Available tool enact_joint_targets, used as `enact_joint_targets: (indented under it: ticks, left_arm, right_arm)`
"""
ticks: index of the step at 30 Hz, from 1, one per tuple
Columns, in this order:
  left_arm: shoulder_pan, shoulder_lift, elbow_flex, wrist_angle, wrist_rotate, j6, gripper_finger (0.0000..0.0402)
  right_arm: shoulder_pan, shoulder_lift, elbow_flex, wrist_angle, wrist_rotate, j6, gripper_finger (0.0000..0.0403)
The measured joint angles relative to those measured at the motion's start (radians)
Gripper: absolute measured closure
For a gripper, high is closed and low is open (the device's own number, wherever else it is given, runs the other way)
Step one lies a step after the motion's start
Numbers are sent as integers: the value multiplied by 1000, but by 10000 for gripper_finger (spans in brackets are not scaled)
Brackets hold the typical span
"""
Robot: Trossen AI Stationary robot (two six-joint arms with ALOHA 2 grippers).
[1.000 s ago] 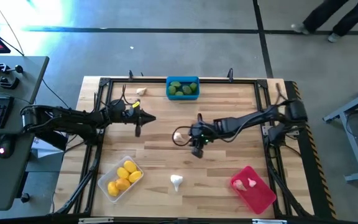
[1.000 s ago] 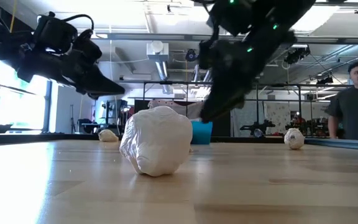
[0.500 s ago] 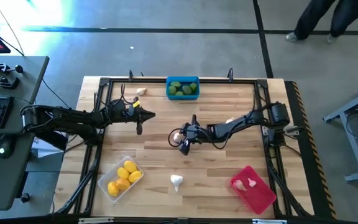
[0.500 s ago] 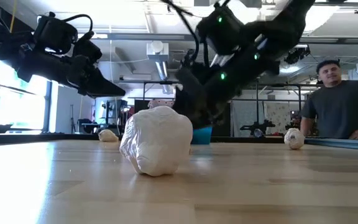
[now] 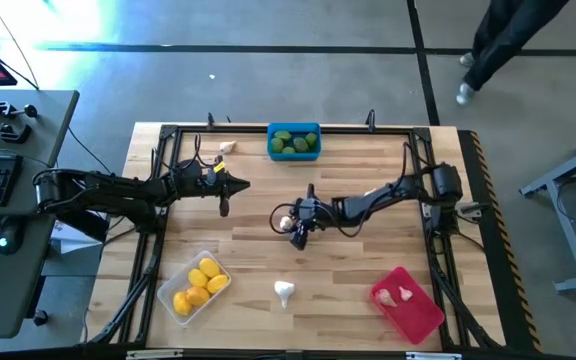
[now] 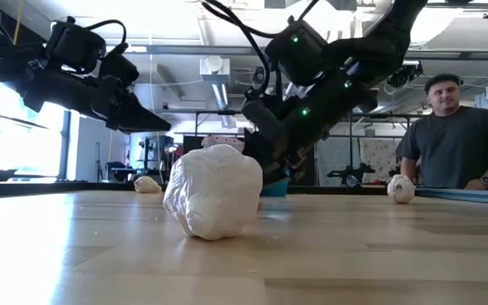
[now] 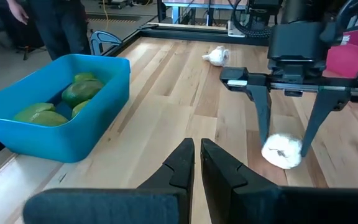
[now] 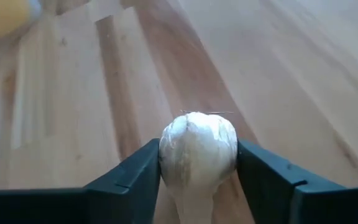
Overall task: Sort produce into baskets
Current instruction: Put the garlic into the red bin
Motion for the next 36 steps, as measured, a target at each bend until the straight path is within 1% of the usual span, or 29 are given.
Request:
enact_joint_targets:
  ticks: [4,8,11,15,19,24,27,30,33,36]
  left_arm:
    - [0,0,0,0,0,0,388]
    - [0,0,0,0,0,-7,388]
    - [0,0,0,0,0,-6,388]
    - [0,0,0,0,0,-2,388]
    - [0,0,0,0,0,-2,388]
    - [0,0,0,0,0,-3,388]
    - [0,0,0,0,0,-3,388]
    - [0,0,0,0,0,-4,388]
    - [0,0,0,0,0,-8,388]
    - [0,0,0,1,1,-8,388]
  right_arm:
    - [-12,-12,0,-8,-87,-1,250]
    - [-12,-94,0,-68,-159,-2,272]
    - [-8,-200,0,-208,-189,14,276]
    - [23,-367,1,-423,-190,116,278]
    - [98,-524,1,-634,-192,292,278]
    - [247,-657,1,-900,-182,615,278]
    - [352,-688,1,-1048,-174,827,279]
    - [454,-689,1,-1153,-178,1007,279]
    - [543,-686,1,-1204,-181,1151,279]
    - [612,-686,1,-1230,-159,1272,279]
